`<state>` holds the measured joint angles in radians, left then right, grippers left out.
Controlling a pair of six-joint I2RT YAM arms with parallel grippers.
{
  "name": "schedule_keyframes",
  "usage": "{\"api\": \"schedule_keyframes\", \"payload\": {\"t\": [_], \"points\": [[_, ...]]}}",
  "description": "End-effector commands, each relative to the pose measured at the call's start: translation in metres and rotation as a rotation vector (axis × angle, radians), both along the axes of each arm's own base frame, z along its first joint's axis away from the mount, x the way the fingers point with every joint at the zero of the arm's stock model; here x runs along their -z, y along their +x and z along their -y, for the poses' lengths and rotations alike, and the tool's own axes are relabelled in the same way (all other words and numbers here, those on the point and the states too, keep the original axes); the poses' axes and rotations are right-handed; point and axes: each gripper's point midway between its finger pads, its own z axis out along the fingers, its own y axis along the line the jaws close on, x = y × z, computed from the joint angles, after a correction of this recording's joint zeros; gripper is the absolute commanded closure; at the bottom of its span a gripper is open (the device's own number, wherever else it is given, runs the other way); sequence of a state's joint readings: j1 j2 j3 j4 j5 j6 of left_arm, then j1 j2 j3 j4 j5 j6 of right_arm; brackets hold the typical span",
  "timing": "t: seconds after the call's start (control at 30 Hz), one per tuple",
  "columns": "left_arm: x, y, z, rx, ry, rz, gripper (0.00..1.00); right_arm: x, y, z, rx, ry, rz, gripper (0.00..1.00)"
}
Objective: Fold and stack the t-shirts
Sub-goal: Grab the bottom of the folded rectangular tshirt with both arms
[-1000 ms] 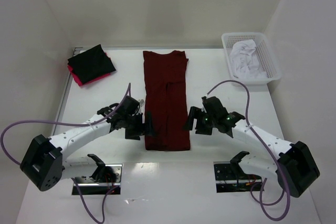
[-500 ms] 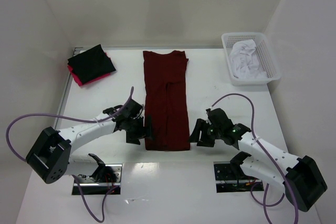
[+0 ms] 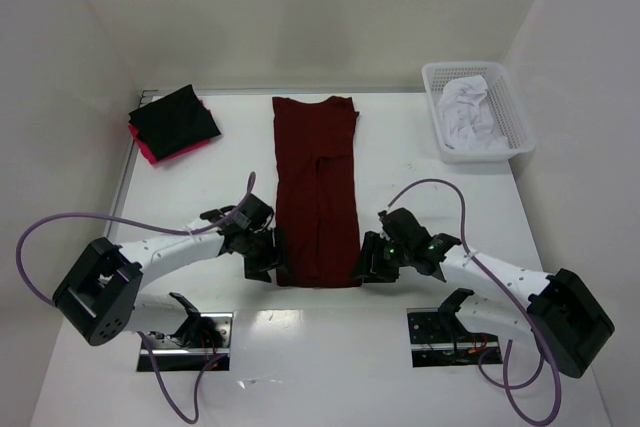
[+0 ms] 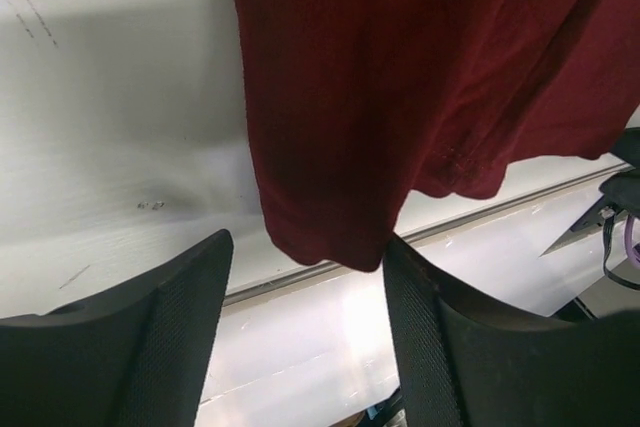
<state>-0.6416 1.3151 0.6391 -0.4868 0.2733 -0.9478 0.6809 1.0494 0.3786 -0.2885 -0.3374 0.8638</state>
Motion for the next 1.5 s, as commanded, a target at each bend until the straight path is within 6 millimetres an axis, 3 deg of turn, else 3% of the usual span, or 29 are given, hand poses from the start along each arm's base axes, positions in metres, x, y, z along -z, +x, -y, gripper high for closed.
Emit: {"api": "schedule_keyframes", "payload": {"t": [0.0,0.17,0.3,0.37,0.5,0.8,1.0,1.47], "points": [[0.004,-0.001,0.002,-0.024,-0.009,-0.008,0.32,-0.002,0.002,-0.011,-0.002,0.04,0.02,0.46],[0.005,-0.001,0.004,-0.029,-0.016,-0.019,0.33,-0.002,0.004,-0.012,-0.001,0.044,0.026,0.49],[-0.008,0.004,0.001,-0.068,-0.011,0.015,0.21,0.006,0.001,-0.008,0.004,0.019,0.009,0.49],[-0.016,0.009,-0.002,-0.104,-0.008,0.058,0.2,0.005,0.003,-0.007,0.01,0.018,0.019,0.49],[-0.013,0.004,-0.005,-0.125,-0.008,0.045,0.2,0.006,0.002,-0.004,0.015,0.005,0.015,0.49],[0.005,-0.004,-0.016,-0.179,0.056,-0.013,0.33,0.008,0.003,-0.001,0.005,-0.032,0.02,0.52],[0.01,-0.008,-0.023,-0.237,0.018,-0.011,0.35,0.011,0.003,0.0,0.005,-0.04,0.011,0.52],[0.032,0.003,-0.01,-0.14,0.062,-0.068,0.39,0.019,0.005,-0.002,-0.012,-0.069,-0.006,0.53]]}}
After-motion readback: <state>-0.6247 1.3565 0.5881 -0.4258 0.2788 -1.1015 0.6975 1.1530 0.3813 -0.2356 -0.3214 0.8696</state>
